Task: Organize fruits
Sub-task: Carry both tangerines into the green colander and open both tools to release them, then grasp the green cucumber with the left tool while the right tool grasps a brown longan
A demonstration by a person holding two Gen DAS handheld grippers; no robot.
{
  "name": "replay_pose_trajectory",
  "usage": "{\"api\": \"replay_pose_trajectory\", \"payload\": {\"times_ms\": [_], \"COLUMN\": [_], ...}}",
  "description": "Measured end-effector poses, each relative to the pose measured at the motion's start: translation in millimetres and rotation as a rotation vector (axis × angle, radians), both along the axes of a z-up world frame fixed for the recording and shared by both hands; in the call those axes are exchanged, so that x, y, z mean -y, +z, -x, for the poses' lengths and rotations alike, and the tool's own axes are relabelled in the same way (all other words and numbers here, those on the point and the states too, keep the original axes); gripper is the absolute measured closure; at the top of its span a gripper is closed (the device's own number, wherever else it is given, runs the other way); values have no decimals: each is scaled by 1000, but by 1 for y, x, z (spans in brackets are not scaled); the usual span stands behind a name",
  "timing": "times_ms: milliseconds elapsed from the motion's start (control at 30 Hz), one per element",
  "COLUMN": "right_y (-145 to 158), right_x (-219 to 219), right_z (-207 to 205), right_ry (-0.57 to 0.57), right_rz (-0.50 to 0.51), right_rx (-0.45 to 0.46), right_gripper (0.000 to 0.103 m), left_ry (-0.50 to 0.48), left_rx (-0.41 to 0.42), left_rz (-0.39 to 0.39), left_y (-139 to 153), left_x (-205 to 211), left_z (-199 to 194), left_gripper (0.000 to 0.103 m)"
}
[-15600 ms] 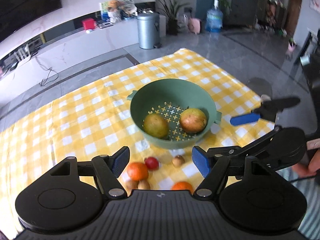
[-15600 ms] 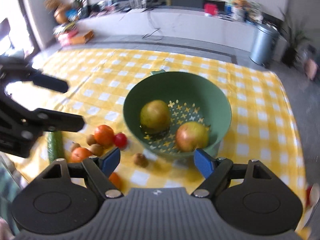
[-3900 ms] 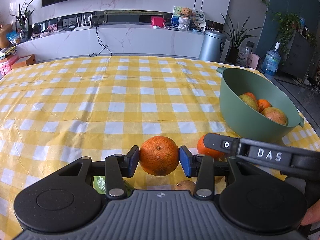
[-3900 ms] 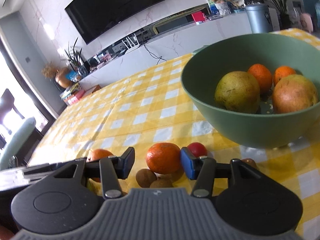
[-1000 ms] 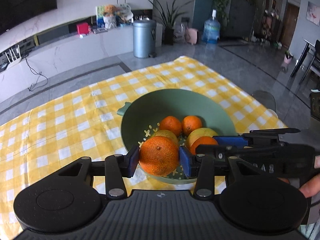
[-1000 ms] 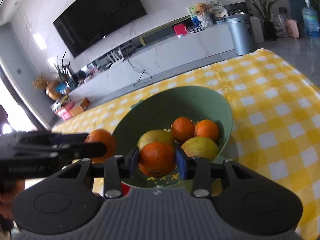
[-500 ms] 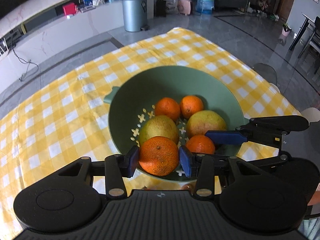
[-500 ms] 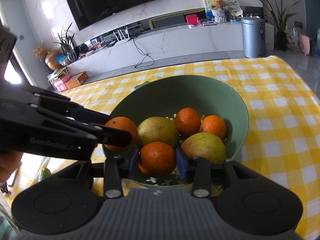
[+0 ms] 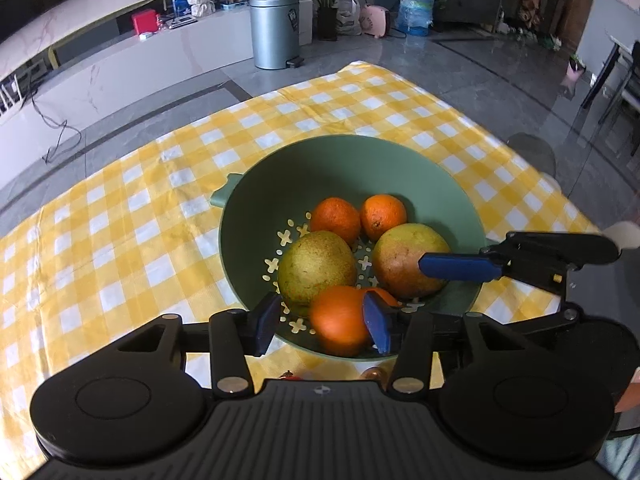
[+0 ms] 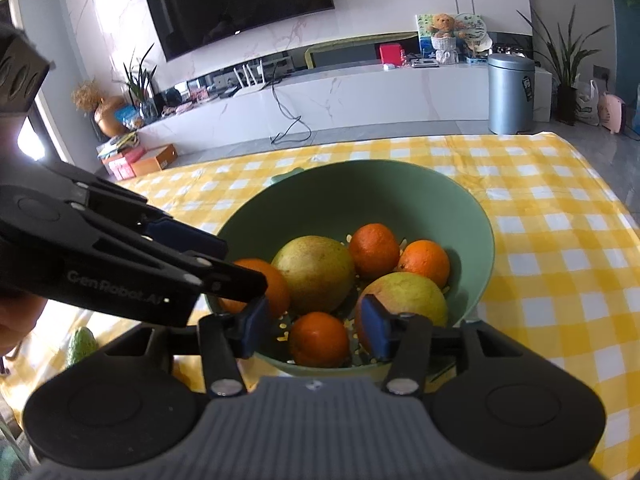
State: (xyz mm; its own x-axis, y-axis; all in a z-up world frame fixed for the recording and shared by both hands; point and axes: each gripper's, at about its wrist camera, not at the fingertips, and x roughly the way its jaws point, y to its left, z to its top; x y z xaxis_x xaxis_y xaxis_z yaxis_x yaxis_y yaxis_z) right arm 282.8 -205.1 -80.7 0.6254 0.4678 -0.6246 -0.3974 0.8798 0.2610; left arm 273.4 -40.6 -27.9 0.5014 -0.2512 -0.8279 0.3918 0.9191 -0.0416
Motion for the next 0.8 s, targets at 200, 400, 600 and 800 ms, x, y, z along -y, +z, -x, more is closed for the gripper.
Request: {"api": "replay_pose_trajectory", "payload": {"times_ms": [200,400,600,800], "right_y": [1,6,11,20], "right_x": [2,8,10,3], "right_z": [4,16,33,56], "right_ry": [-26,-64,-108,-133], "right_rz": [-10,-46,-94,-113], "right_rx": [20,53,81,151], "right_gripper": [48,37,33,31], "left_ry": [18,67,147,227], "left_rx": [16,46,63,99], "left_rz": [31,23,44,63], "left_y": [10,26,40,44], "left_x": [-4,-9,-26,-50], "left_z": [10,28,55,87], "left_gripper": [46,46,46,46]}}
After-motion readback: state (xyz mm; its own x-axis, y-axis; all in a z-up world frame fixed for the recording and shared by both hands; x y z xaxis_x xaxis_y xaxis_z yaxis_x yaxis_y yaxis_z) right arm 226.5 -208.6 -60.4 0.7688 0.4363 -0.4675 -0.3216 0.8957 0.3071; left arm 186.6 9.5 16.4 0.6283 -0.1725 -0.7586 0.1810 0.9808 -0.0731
